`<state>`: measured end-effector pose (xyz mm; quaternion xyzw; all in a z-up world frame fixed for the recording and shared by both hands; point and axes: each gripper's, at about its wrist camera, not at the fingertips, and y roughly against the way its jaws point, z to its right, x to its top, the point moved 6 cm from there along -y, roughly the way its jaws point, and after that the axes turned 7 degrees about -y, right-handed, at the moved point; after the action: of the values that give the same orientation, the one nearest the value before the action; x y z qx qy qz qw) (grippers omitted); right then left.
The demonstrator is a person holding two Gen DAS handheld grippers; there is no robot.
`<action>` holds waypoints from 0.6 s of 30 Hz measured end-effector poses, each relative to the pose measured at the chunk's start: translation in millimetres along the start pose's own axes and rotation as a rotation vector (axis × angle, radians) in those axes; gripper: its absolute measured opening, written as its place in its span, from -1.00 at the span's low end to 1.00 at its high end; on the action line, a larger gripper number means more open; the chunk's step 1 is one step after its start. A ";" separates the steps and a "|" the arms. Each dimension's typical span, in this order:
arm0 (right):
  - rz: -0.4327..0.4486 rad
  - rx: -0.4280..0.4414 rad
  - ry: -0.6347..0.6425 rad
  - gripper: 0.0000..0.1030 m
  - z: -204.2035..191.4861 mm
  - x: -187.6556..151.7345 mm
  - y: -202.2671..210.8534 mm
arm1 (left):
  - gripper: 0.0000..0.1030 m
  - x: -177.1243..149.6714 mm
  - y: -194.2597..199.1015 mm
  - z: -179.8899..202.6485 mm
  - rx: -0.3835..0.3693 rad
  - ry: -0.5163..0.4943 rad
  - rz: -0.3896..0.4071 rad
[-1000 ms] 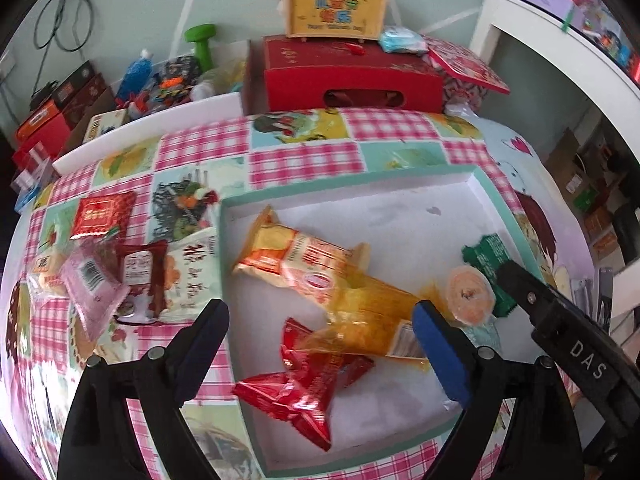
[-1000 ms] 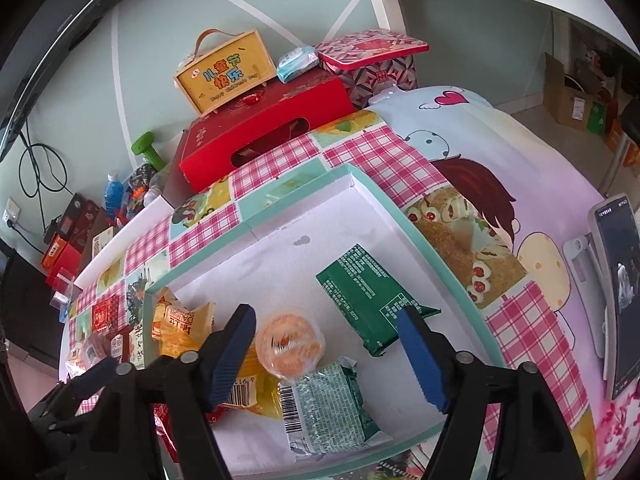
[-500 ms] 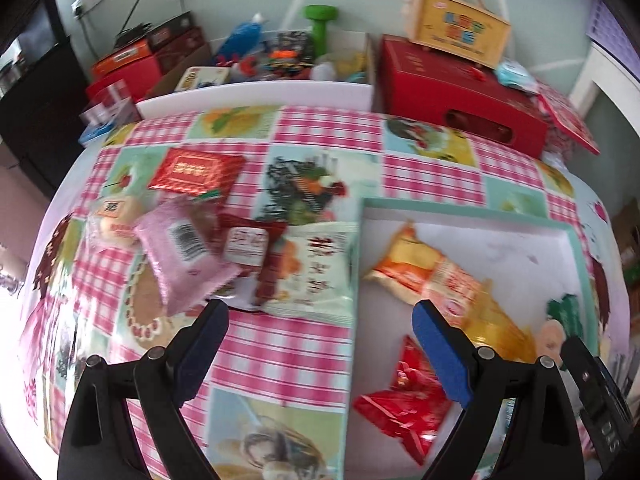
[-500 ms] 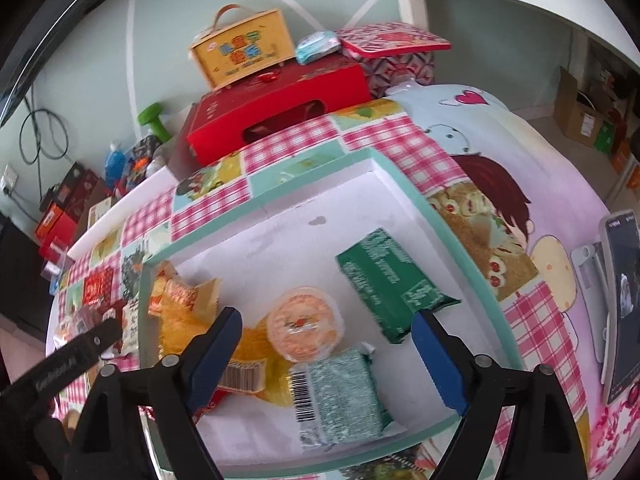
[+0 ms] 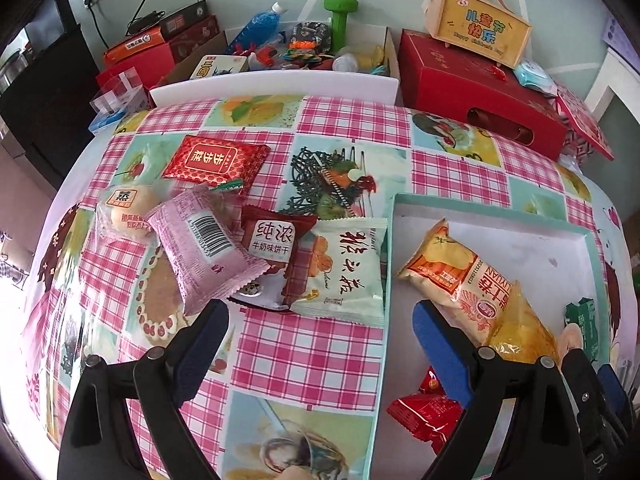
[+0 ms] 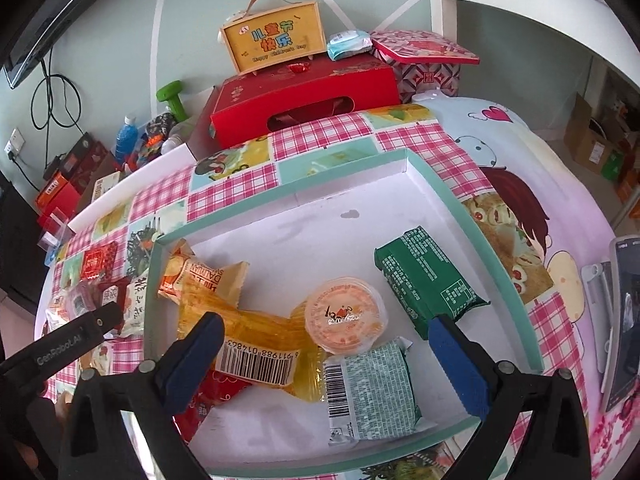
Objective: Organize snacks
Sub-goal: 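Move both open tools back over the snack pile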
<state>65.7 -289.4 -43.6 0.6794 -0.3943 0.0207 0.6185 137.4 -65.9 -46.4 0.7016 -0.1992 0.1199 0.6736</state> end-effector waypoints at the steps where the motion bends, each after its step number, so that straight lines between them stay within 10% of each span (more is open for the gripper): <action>1: -0.002 0.001 0.001 1.00 -0.2 -0.1 -0.8 | 0.81 0.0 0.3 0.5 0.001 -0.003 0.000; 18: 0.021 0.103 0.160 1.00 -66.8 -19.1 15.6 | 0.82 5.3 19.3 -27.1 0.016 -0.039 0.041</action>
<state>74.5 -221.3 -25.0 0.7024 -0.3492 0.1017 0.6119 136.3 -39.9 -25.1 0.7047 -0.2258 0.1216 0.6615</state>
